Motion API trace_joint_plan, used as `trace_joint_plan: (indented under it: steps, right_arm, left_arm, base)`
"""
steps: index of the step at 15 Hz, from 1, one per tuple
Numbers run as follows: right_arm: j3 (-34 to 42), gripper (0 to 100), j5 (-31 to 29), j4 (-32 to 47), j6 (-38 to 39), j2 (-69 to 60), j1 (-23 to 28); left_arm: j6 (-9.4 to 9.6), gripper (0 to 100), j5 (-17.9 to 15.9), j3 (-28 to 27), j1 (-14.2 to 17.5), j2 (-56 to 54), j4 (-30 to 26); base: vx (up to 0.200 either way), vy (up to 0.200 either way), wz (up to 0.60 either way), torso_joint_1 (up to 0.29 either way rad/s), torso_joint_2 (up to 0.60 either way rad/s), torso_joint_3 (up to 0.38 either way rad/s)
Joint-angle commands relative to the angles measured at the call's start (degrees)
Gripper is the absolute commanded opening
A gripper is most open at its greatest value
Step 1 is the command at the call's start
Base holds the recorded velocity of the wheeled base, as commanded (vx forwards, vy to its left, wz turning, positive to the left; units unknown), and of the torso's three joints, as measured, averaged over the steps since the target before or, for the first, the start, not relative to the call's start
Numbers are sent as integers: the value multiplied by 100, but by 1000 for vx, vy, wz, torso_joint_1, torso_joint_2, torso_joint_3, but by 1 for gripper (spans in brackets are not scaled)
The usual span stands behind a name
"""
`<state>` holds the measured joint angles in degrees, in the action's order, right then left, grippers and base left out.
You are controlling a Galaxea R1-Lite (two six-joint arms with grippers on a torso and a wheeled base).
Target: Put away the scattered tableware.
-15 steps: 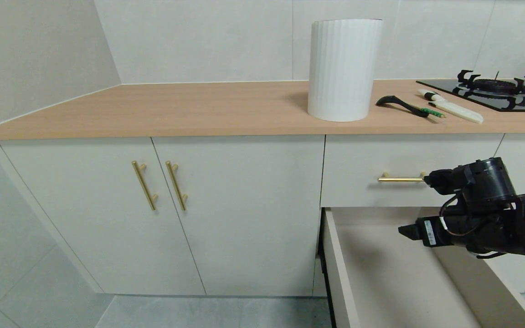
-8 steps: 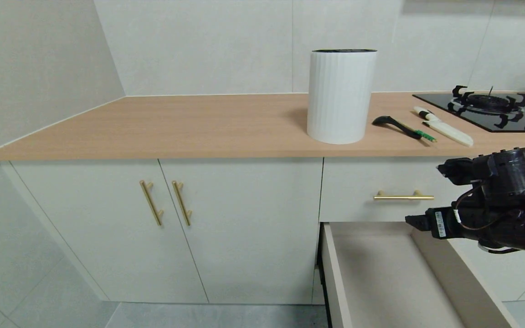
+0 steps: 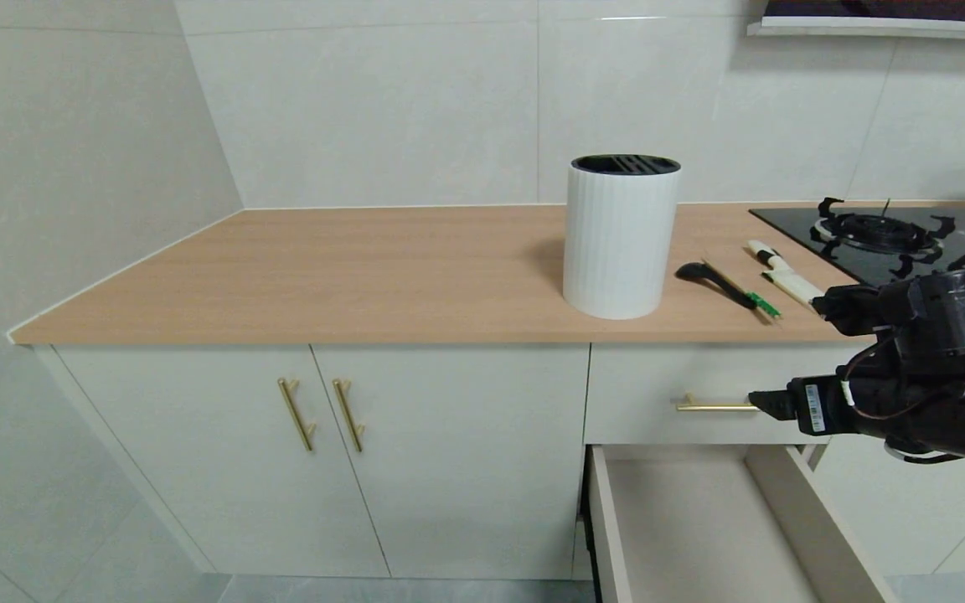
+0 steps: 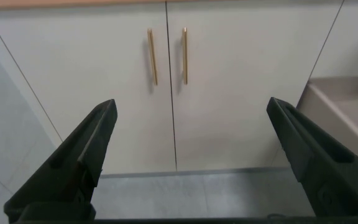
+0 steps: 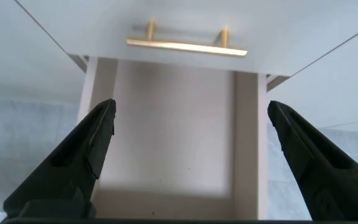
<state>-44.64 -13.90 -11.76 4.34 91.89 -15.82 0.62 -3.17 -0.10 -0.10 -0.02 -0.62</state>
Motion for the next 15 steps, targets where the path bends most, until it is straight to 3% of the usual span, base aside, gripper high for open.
trace_joint_plan:
  steps: [1, 8, 11, 14, 15]
  right_arm:
    - [-1, 100, 1, -1, -3, -5, 0]
    - [-343, 100, 1, -1, -197, -128, 18]
    - [-1319, 100, 45, -1, -276, 505, 167]
    - [-1442, 100, 54, -28, -241, 672, 220]
    - [-1451, 100, 54, -414, -223, 865, 387]
  left_arm:
    - [-1, 100, 1, 1, 1, 2, 1]
    - [-1, 100, 1, 1, 1, 2, 1]
    - [-1, 100, 1, 1, 1, 2, 1]
    - [-1, 100, 1, 1, 1, 2, 1]
    - [-1, 100, 1, 1, 1, 2, 1]
  base:
    - [0, 0, 0, 203, -471, -276]
    - [0, 0, 0, 48, -111, -63]
    - [0, 0, 0, 0, 0, 0]
    - [0, 0, 0, 0, 0, 0]
    - [0, 0, 0, 0, 0, 0]
